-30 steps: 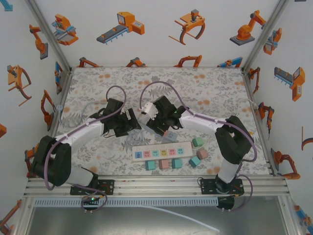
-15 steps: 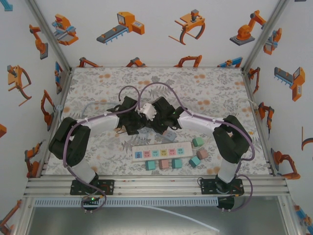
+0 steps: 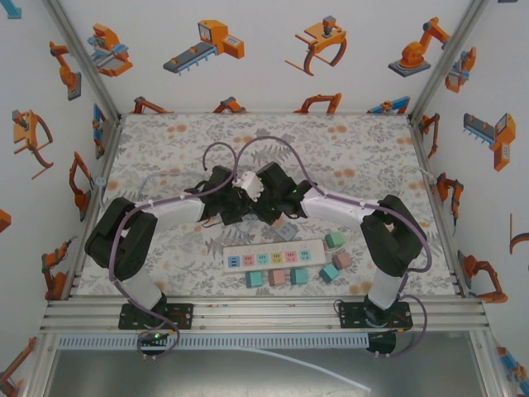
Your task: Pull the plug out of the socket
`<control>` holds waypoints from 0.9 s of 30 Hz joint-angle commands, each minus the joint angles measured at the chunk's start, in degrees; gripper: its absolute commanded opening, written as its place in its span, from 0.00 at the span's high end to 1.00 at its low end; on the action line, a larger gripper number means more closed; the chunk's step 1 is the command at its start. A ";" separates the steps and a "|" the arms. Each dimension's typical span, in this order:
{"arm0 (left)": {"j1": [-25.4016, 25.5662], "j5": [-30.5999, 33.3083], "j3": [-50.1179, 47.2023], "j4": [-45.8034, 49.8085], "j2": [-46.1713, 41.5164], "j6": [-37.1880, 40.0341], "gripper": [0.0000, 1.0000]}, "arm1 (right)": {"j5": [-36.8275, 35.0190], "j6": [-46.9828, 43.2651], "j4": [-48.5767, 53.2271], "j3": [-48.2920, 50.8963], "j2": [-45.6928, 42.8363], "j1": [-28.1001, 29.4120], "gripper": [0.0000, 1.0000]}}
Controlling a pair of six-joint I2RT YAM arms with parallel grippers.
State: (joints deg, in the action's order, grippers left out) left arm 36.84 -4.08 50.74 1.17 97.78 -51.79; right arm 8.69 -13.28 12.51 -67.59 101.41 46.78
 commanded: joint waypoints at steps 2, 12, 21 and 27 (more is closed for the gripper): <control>1.87 5.80 -6.63 8.06 7.56 2.73 0.43 | 5.05 4.49 -11.67 -0.27 -6.06 -0.03 0.90; 0.05 7.33 -4.40 10.39 7.80 4.15 0.42 | 11.86 16.09 -18.38 4.15 -10.47 -6.09 0.97; -1.51 5.01 -3.20 12.17 -0.72 5.73 0.34 | 6.52 11.58 -13.73 6.09 -15.46 -7.53 0.92; -2.50 4.62 -0.12 16.54 -12.86 8.24 0.23 | -3.07 13.74 4.83 -1.11 -12.60 -7.50 0.62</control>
State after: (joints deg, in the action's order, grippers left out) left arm 35.18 -1.28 50.02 9.91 90.52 -46.89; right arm 11.40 -1.93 7.79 -64.23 87.70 39.51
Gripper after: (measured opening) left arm 0.758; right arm 0.368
